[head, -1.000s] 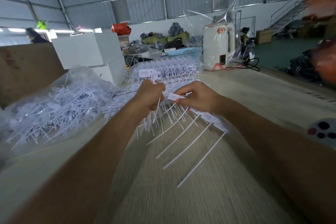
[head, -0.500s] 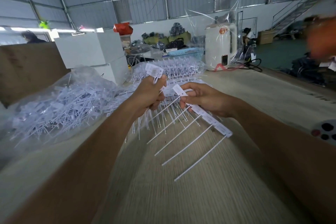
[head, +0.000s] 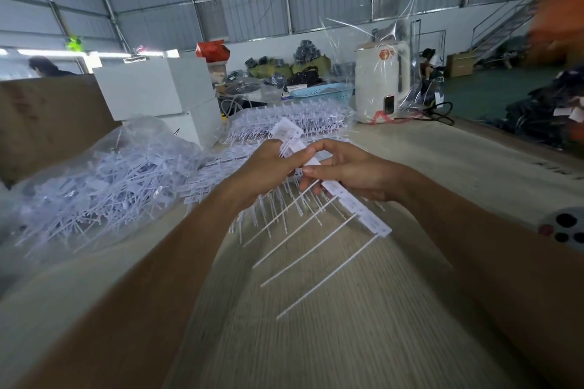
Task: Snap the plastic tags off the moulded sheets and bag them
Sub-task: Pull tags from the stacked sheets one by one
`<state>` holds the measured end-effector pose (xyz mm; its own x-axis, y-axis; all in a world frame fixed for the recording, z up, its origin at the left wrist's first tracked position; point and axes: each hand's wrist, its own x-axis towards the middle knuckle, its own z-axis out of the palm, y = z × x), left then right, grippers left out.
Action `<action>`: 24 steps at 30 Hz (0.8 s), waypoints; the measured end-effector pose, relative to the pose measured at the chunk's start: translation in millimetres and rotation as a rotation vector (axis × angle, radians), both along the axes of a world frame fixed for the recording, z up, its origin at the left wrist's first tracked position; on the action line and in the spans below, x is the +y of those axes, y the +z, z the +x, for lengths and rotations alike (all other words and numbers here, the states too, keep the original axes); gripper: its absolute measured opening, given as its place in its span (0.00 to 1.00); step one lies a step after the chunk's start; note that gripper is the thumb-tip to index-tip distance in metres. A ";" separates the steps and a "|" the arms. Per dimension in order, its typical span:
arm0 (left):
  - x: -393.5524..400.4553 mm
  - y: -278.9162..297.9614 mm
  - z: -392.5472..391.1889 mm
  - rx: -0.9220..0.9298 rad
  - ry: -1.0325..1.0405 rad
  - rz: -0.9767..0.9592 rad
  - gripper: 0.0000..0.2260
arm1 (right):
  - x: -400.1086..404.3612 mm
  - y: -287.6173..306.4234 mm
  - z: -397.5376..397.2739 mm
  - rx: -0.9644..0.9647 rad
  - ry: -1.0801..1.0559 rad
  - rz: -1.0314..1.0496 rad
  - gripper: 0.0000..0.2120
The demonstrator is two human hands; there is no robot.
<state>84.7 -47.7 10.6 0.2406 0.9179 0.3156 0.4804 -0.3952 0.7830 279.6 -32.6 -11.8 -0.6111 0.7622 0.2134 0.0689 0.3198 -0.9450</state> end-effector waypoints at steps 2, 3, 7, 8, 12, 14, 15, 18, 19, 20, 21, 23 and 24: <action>-0.8 -0.3 0.2 0.009 0.022 0.025 0.16 | -1.9 2.0 -3.6 -0.005 -0.010 -0.014 0.17; -1.0 -0.5 0.1 0.012 0.043 0.033 0.16 | -2.2 3.7 -5.2 -0.006 -0.020 -0.017 0.16; 1.1 -0.8 1.5 -0.063 0.105 0.041 0.15 | -4.0 9.6 -10.2 -0.026 -0.061 0.009 0.15; 1.2 -0.3 1.6 -0.085 0.112 0.033 0.14 | -4.7 9.9 -11.7 -0.019 -0.085 0.010 0.17; 0.9 3.4 0.2 -0.109 0.201 -0.028 0.14 | -5.0 11.0 -11.5 0.048 -0.251 0.027 0.20; 0.4 3.4 1.6 -0.103 0.205 -0.070 0.17 | -5.1 13.0 -7.9 0.012 -0.206 0.082 0.12; 0.6 3.4 1.6 -0.116 0.191 -0.092 0.16 | -5.8 13.2 -6.4 -0.009 -0.162 0.097 0.10; -0.7 5.2 1.9 -0.129 0.122 -0.182 0.17 | -10.2 13.0 -5.3 -0.002 -0.099 0.111 0.08; -1.5 5.9 2.6 -0.114 0.105 -0.210 0.18 | -11.4 12.8 -5.4 0.014 -0.101 0.136 0.08; -2.1 6.5 3.6 -0.101 0.106 -0.226 0.20 | -12.4 12.6 -5.8 0.026 -0.109 0.160 0.08; -2.7 7.1 5.2 -0.095 0.125 -0.231 0.22 | -12.8 12.7 -6.0 0.031 -0.121 0.176 0.08; -3.4 7.5 8.8 -0.071 0.178 -0.203 0.22 | -13.7 12.7 -7.5 0.022 -0.135 0.192 0.09; -3.5 7.4 10.8 -0.053 0.195 -0.184 0.22 | -14.4 12.8 -8.7 0.004 -0.145 0.212 0.08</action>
<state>95.5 -51.2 18.0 0.0408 0.9884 0.1465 0.4896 -0.1476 0.8593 270.9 -47.0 1.0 -0.4978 0.7797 0.3799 0.1251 0.4979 -0.8582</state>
